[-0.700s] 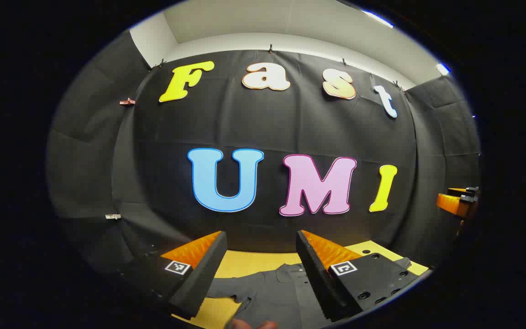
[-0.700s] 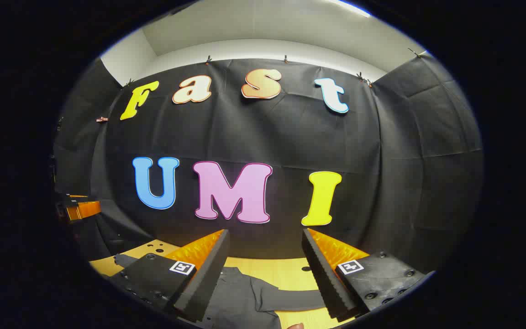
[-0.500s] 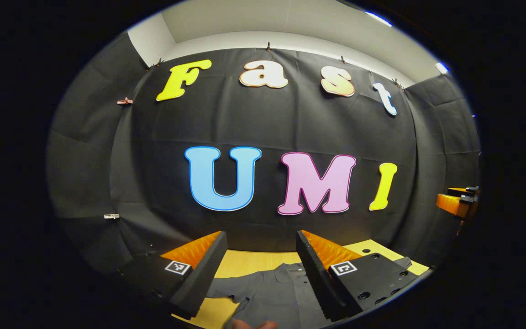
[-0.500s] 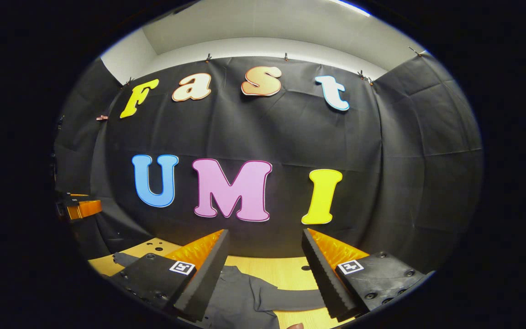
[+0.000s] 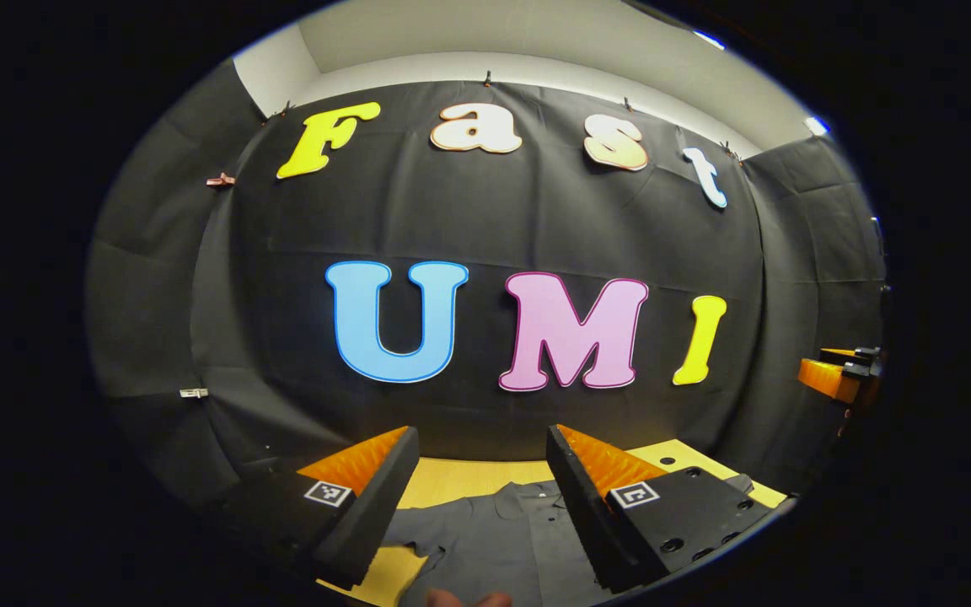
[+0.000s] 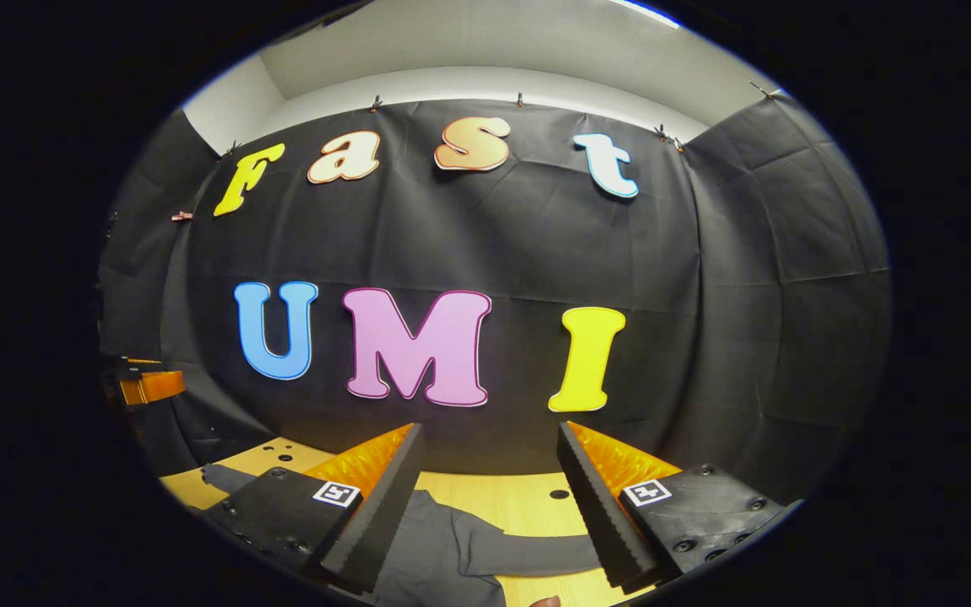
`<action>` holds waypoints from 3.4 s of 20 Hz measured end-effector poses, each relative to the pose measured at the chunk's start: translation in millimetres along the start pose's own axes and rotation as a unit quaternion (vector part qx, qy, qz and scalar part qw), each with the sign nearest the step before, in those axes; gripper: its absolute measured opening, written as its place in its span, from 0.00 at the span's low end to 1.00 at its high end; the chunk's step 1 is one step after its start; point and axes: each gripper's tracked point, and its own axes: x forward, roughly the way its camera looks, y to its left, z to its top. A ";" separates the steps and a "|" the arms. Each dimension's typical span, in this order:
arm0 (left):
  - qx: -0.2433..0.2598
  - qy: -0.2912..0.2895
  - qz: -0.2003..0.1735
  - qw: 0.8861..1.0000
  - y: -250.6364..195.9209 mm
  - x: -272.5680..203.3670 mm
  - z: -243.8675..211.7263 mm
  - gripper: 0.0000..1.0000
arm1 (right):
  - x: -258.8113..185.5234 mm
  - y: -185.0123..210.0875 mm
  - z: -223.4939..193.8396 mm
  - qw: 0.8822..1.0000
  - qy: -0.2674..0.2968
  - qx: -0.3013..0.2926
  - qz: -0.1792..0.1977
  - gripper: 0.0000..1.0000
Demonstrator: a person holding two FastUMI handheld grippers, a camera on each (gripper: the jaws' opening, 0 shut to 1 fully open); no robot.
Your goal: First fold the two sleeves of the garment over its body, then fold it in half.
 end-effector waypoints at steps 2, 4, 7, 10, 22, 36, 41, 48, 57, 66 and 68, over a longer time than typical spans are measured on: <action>0.002 0.002 -0.002 1.000 -6.3 0.8 -1.2 0.96 | 6.2 -12.5 -5.6 1.000 0.005 -0.003 -0.008 1.00; 0.003 0.006 -0.004 1.000 -11.0 3.5 -3.9 0.96 | 11.9 -26.2 -13.0 1.000 0.009 -0.012 -0.015 0.97; 0.001 0.013 -0.005 1.000 -18.6 6.7 -8.3 0.96 | 23.1 -53.3 -29.5 0.999 0.023 -0.029 -0.027 0.97; -0.016 0.029 -0.004 0.999 -28.1 8.0 -18.6 0.96 | 37.9 -85.6 -58.1 0.998 0.047 -0.029 -0.041 0.97; -0.004 0.091 0.049 0.995 -35.5 11.6 -49.9 0.96 | 82.2 -186.6 -232.8 0.982 0.170 -0.018 -0.084 0.97; 0.002 0.134 0.073 0.988 -65.2 17.9 -73.8 0.96 | 89.9 -250.2 -422.3 0.936 0.329 0.019 -0.123 0.98; 0.002 0.137 0.079 0.987 -73.8 20.0 -79.3 0.96 | 81.7 -252.3 -458.3 0.918 0.375 0.047 -0.123 0.98; 0.013 0.133 0.109 0.985 -63.4 7.5 -73.5 0.96 | 78.1 -243.2 -471.8 0.912 0.392 0.050 -0.114 0.77; -0.003 0.124 0.151 0.981 -3.7 -20.9 -73.3 0.96 | 93.1 -230.2 -420.1 0.930 0.337 0.077 -0.124 0.08; 0.010 0.092 0.135 0.986 94.4 -17.0 -74.4 0.96 | 92.6 -171.5 -256.6 0.965 0.226 0.055 -0.119 0.09; 0.007 0.092 0.127 0.988 116.4 -14.6 -82.6 0.96 | 95.1 -145.8 -226.3 0.970 0.206 0.054 -0.116 0.08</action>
